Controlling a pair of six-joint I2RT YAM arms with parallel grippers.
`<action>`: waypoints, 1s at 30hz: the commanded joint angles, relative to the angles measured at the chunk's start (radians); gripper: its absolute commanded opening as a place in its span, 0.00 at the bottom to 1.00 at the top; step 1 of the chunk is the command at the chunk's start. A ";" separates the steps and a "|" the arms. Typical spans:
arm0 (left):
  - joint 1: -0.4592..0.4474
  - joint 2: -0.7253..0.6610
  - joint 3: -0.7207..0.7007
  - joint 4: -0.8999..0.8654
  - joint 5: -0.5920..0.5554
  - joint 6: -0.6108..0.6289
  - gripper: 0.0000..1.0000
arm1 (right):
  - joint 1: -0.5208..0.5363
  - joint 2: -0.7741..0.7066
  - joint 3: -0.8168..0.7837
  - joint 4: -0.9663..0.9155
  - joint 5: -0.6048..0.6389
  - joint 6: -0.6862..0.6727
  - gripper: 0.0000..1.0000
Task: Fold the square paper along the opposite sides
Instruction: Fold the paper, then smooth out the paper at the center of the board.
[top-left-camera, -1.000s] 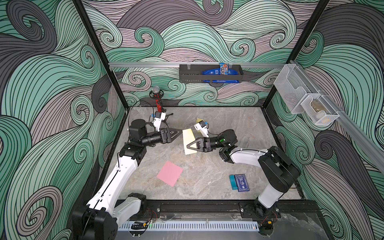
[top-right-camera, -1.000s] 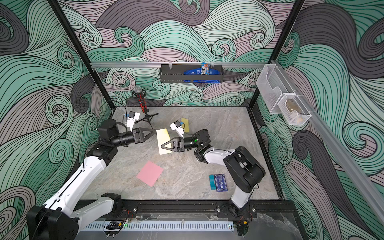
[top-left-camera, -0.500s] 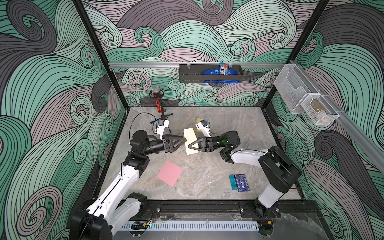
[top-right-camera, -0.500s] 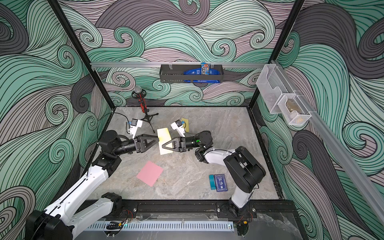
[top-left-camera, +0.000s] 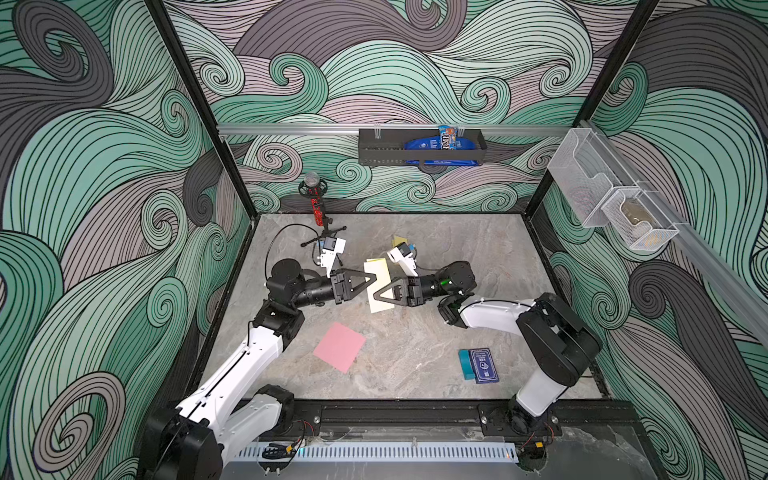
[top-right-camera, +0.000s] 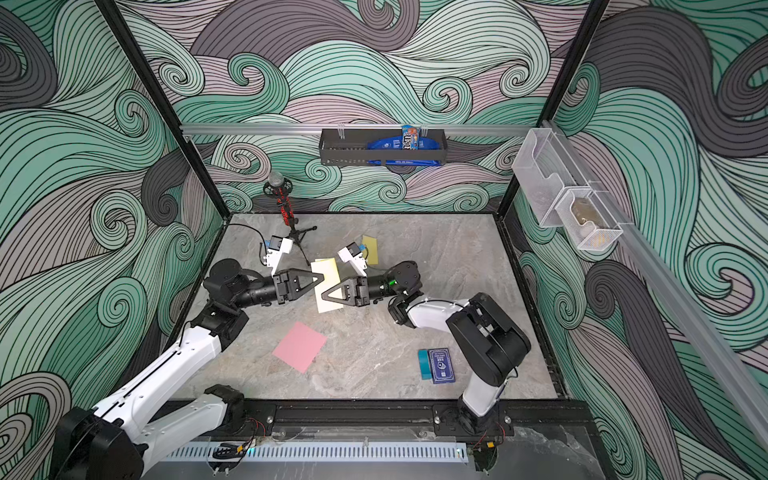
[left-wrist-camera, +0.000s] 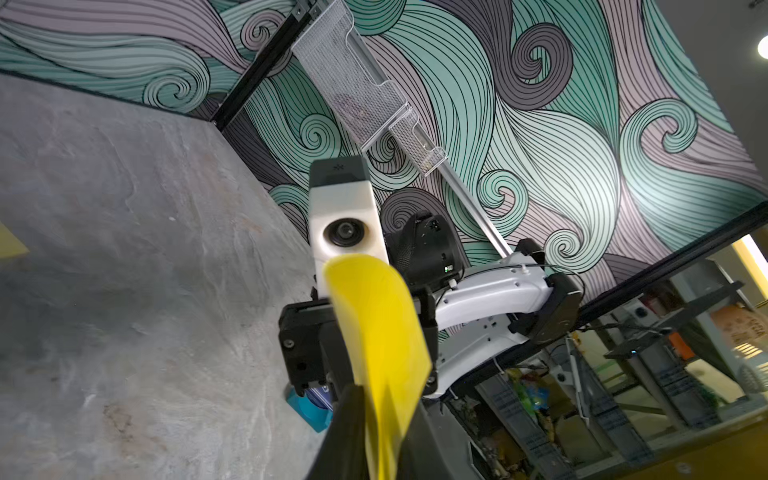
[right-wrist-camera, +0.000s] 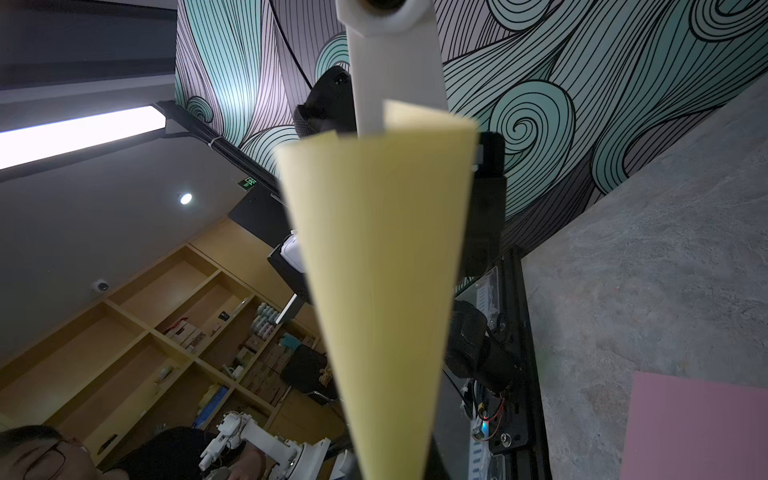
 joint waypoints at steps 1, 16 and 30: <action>-0.005 0.010 0.045 0.021 -0.004 0.011 0.03 | 0.008 -0.011 0.019 -0.025 0.003 -0.038 0.06; 0.010 0.112 0.167 -0.490 -0.131 0.346 0.00 | -0.115 -0.463 -0.128 -0.803 0.316 -0.853 0.62; -0.106 0.567 0.291 -0.863 -0.411 0.583 0.00 | 0.007 -0.619 -0.572 -0.451 0.775 -1.425 0.64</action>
